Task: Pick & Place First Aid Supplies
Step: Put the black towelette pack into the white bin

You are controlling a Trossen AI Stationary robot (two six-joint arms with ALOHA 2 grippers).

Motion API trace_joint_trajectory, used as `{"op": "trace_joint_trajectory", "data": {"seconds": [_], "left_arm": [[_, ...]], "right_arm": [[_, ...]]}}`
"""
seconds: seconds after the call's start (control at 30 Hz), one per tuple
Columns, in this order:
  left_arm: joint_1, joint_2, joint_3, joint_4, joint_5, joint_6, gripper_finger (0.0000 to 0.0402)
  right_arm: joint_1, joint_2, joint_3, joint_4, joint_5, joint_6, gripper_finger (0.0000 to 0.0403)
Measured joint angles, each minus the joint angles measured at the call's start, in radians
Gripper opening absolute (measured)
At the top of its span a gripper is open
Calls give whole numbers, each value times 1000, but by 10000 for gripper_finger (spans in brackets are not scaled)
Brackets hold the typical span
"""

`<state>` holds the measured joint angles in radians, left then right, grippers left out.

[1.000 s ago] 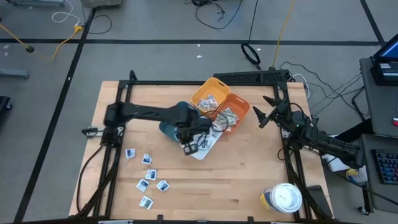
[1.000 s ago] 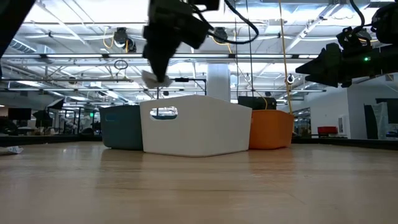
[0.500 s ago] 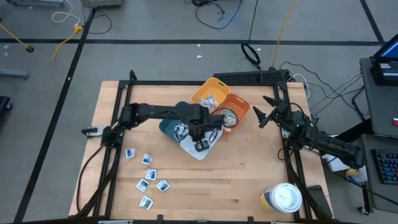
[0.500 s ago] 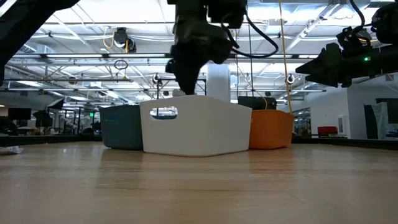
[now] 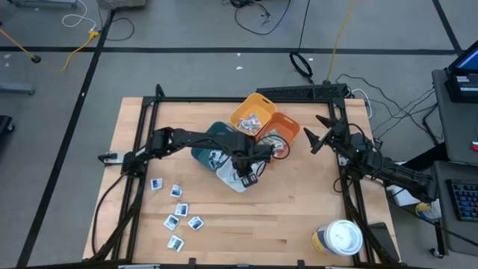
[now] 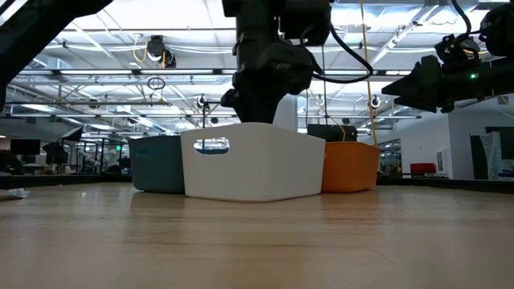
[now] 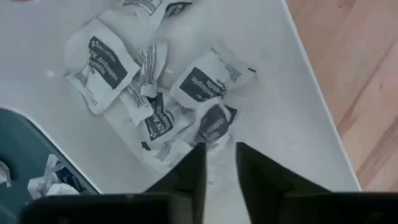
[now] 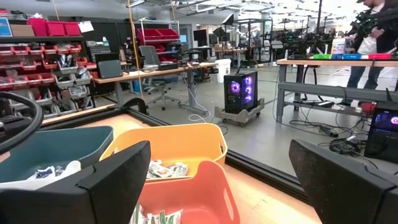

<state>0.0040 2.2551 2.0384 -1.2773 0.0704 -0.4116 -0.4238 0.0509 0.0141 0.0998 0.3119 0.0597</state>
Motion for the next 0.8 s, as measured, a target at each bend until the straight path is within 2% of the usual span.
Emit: {"op": "trace_joint_trajectory", "data": {"seconds": [0.27, 0.4, 0.57, 0.8], "left_arm": [[0, 0, 0, -8, 10, -36, 219], [1, 0, 0, -8, 34, -17, 268], [7, -23, 0, -16, 30, -49, 296], [16, -90, 0, -68, 23, -159, 300]], "right_arm": [[0, 0, 0, 0, 0, 0, 377], [0, 0, 0, 0, 0, 0, 377], [0, 0, 0, 0, 0, 0, 377], [0, 0, 0, 0, 0, 0, 377]]}}
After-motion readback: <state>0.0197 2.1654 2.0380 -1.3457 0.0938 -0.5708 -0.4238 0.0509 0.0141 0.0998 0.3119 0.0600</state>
